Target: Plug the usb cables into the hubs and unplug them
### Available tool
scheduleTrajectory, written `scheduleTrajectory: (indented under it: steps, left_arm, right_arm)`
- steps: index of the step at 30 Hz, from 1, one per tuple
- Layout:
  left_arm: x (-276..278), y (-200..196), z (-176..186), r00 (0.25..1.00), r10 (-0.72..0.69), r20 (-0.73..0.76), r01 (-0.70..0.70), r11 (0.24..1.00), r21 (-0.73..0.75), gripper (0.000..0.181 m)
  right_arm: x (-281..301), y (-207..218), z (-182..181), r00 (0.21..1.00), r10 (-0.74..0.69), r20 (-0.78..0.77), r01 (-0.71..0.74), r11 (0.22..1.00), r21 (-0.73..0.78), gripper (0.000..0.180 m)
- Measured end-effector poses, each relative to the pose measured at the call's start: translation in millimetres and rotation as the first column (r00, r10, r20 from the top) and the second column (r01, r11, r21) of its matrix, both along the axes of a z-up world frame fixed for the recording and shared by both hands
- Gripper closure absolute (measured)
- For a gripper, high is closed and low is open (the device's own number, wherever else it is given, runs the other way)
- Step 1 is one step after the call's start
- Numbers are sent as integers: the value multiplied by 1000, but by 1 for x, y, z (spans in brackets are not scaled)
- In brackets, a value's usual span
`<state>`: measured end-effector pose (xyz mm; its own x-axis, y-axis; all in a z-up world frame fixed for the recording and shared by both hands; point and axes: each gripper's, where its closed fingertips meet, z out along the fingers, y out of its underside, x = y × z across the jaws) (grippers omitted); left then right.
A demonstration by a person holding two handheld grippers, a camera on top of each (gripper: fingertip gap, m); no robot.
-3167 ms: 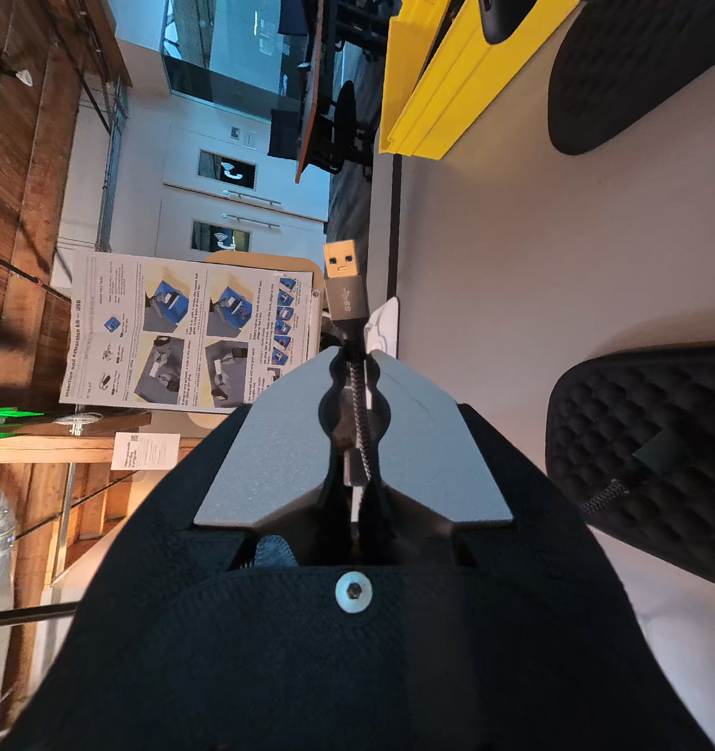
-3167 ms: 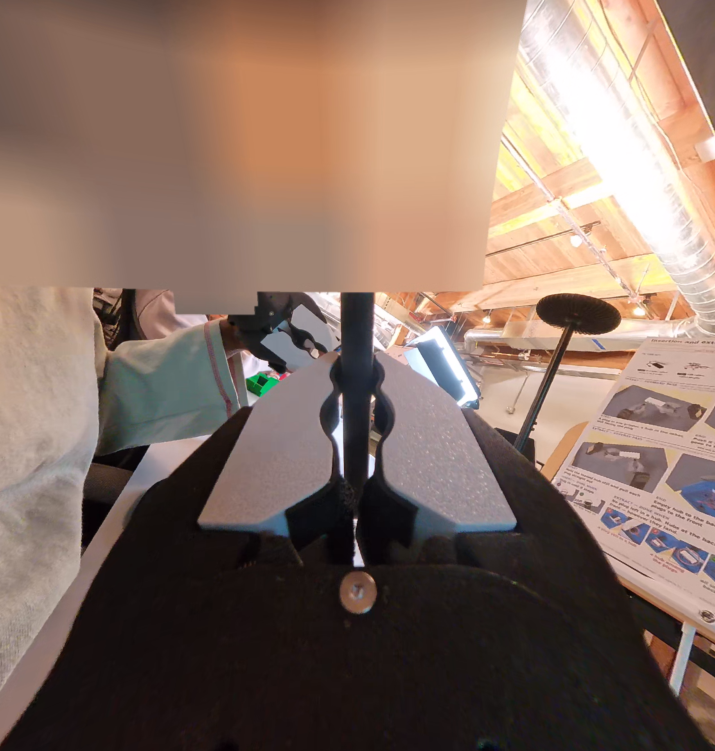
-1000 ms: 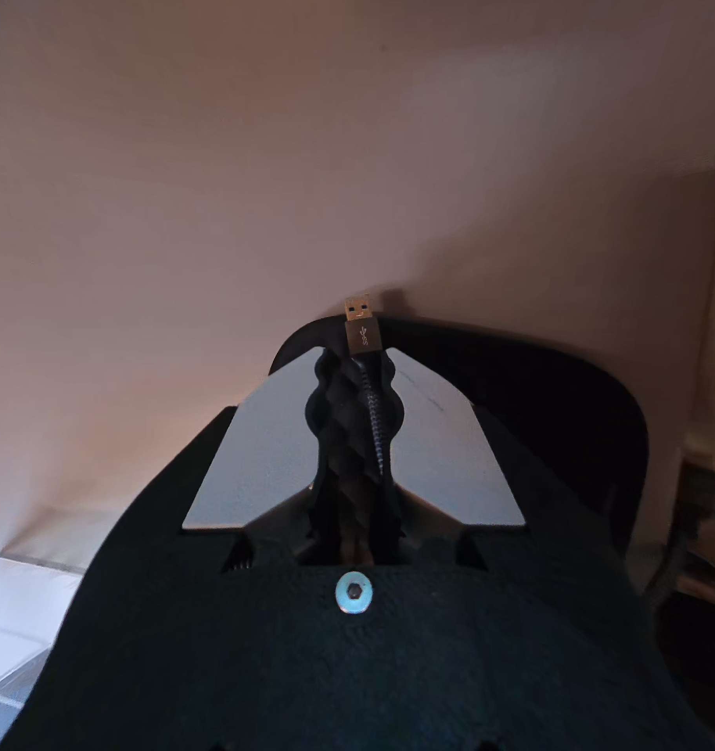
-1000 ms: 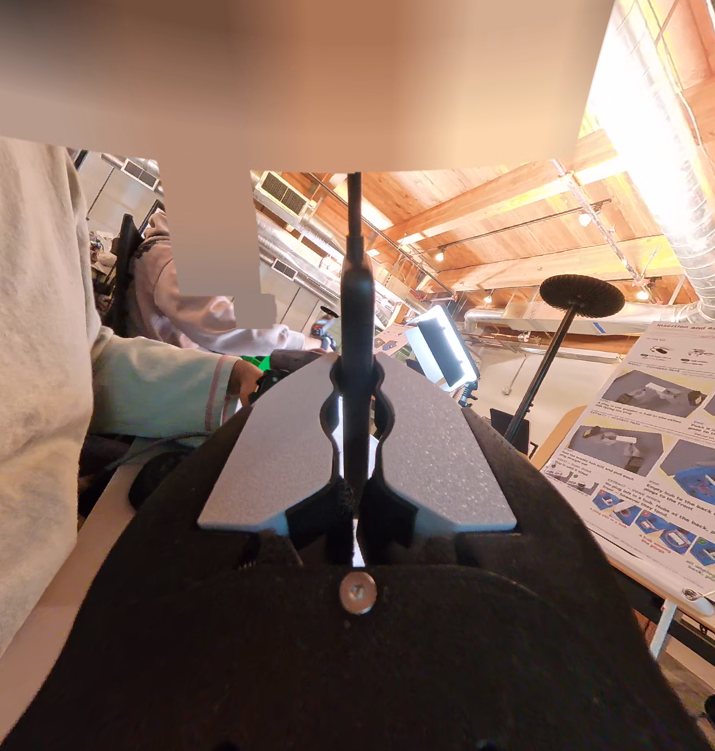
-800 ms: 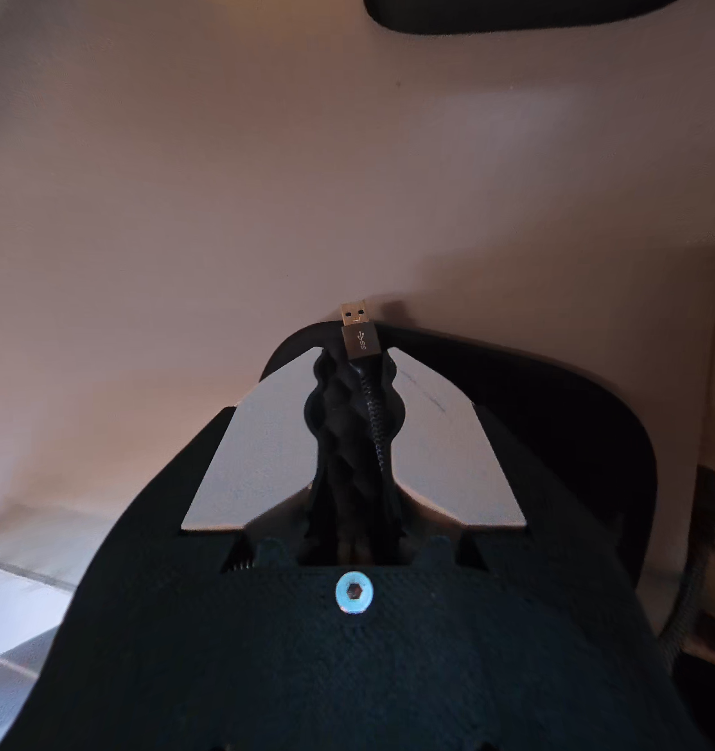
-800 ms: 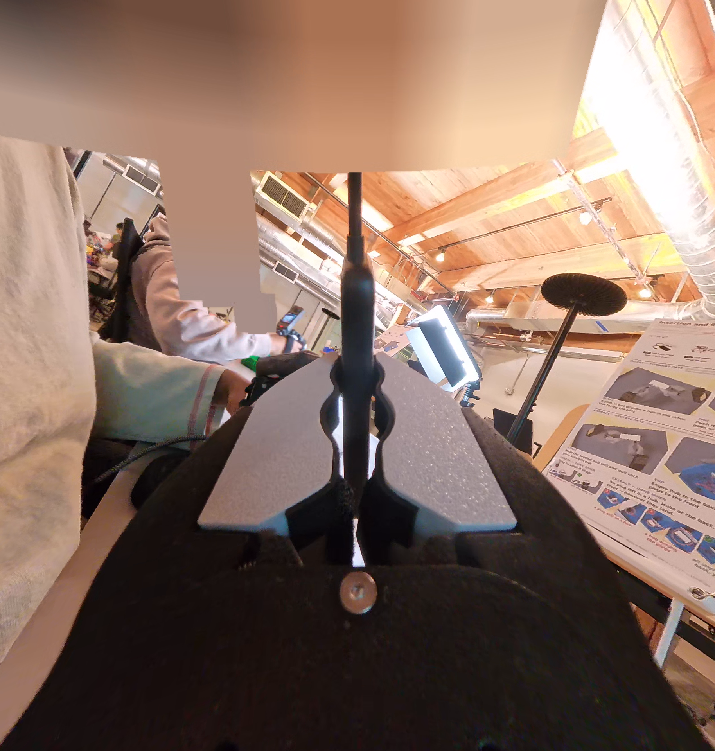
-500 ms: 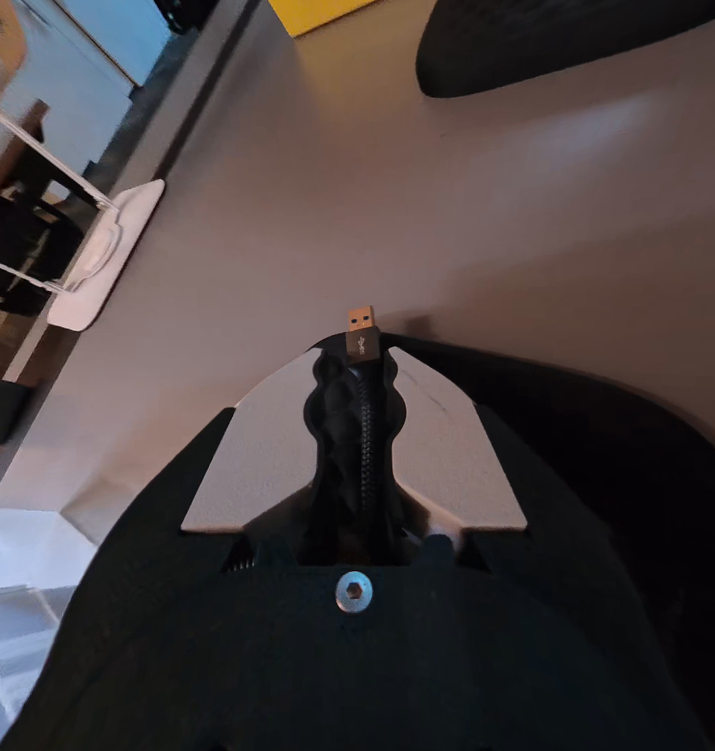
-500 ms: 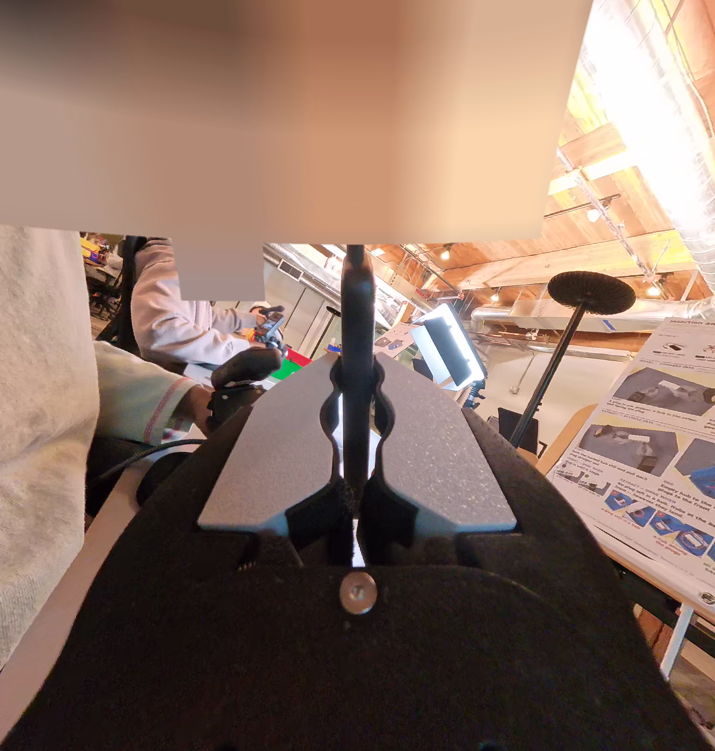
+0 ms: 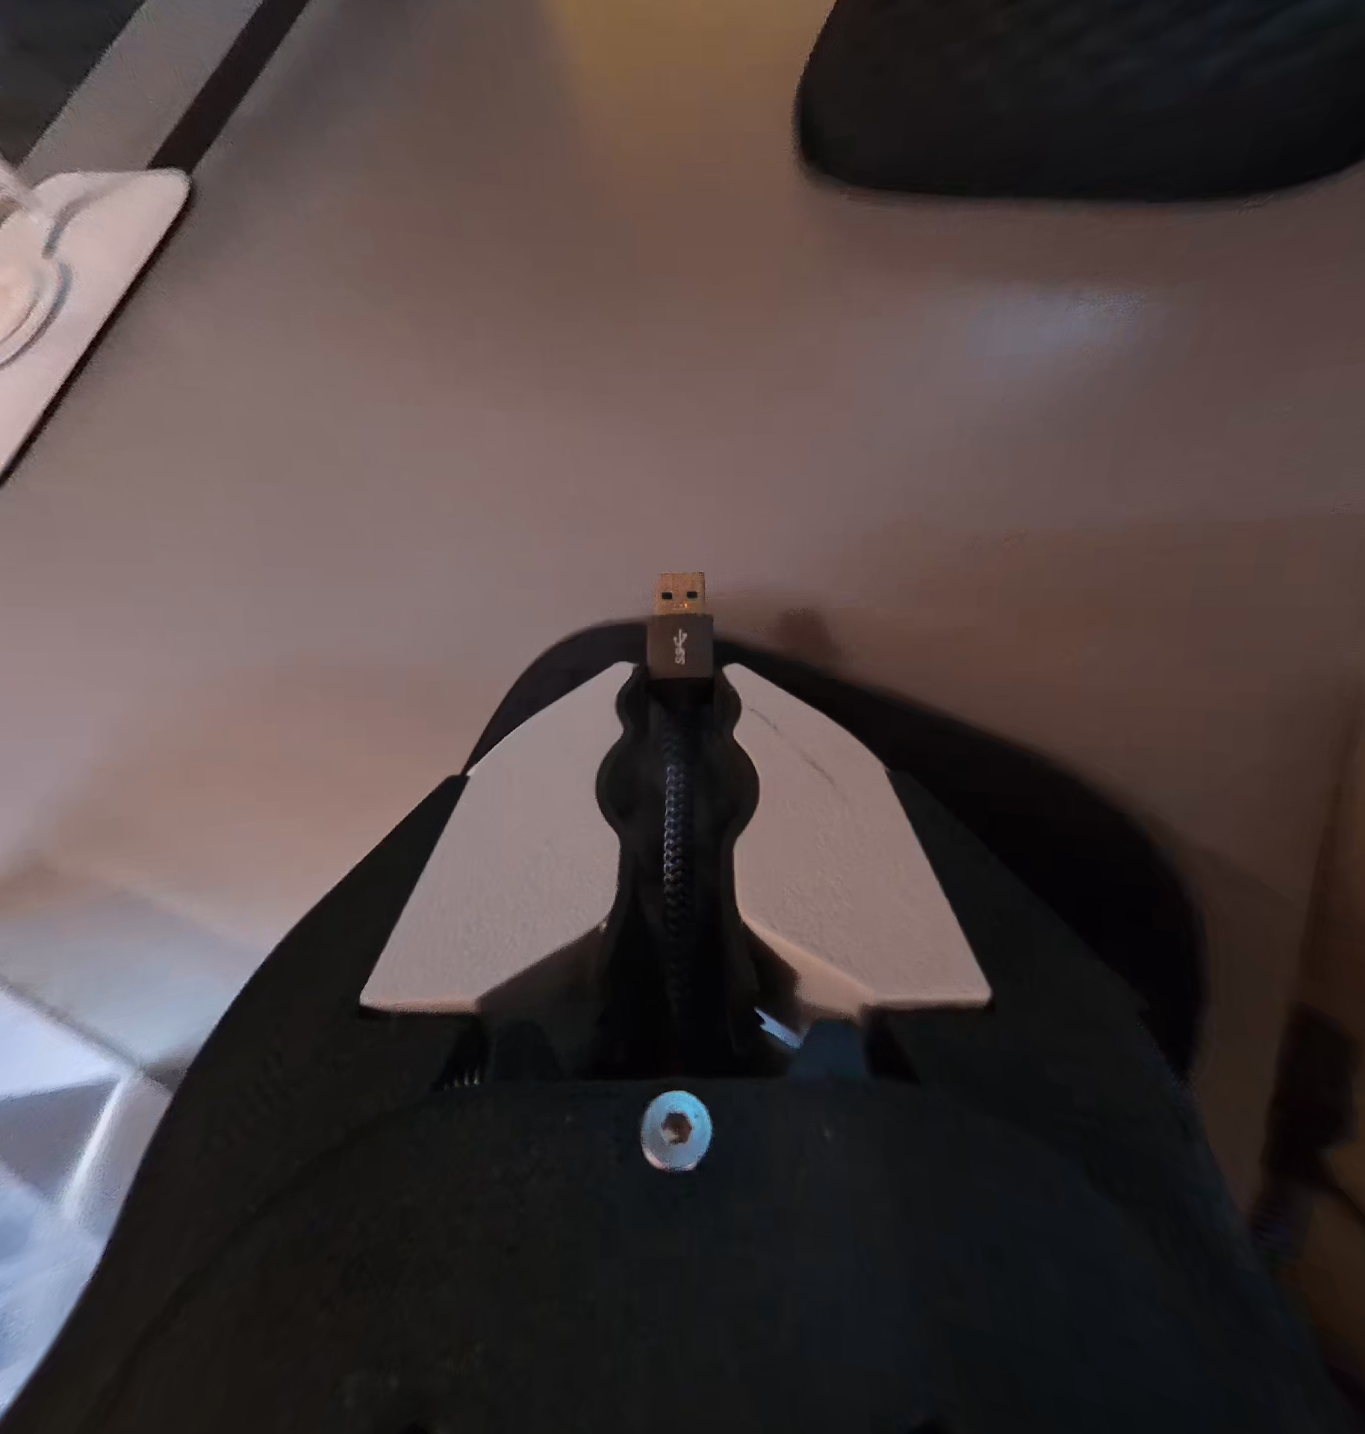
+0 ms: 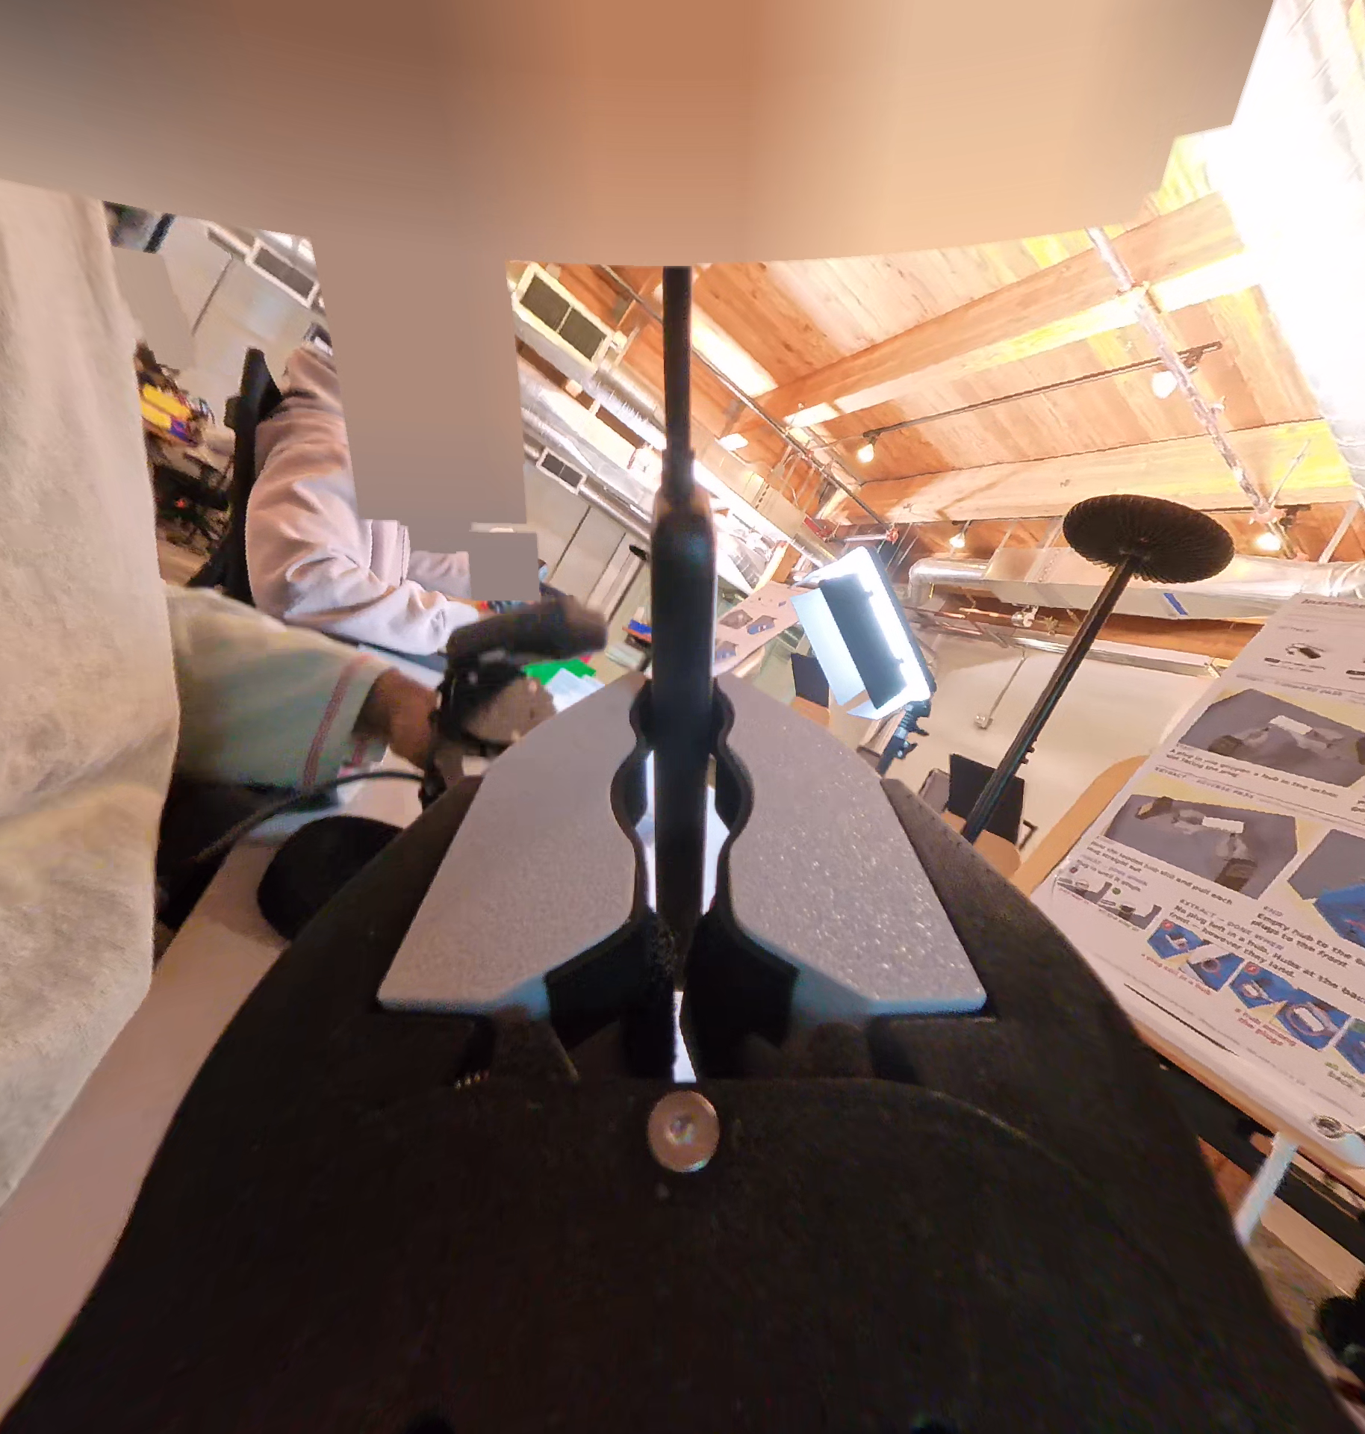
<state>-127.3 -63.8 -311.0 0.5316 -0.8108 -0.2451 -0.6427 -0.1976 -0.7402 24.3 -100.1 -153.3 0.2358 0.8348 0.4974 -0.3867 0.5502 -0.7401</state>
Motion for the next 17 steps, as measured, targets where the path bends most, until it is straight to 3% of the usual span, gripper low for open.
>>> scheduleTrajectory:
  steps: [4, 8, 17]
  left_arm:
    - [38, -19, 49, 970, -170, 176, 190, 977, -101, 164]
    - [73, -41, 95, 880, -314, 355, 401, 893, -203, 165]
    - [119, -75, 124, 770, -428, 474, 616, 694, -373, 165]
  right_arm:
    - [-4, 5, -9, 995, -63, 80, 59, 997, 51, 168]
    - [-8, 3, -18, 981, -109, 159, 85, 985, 149, 168]
    - [-13, -13, -21, 962, -134, 237, 64, 958, 281, 167]
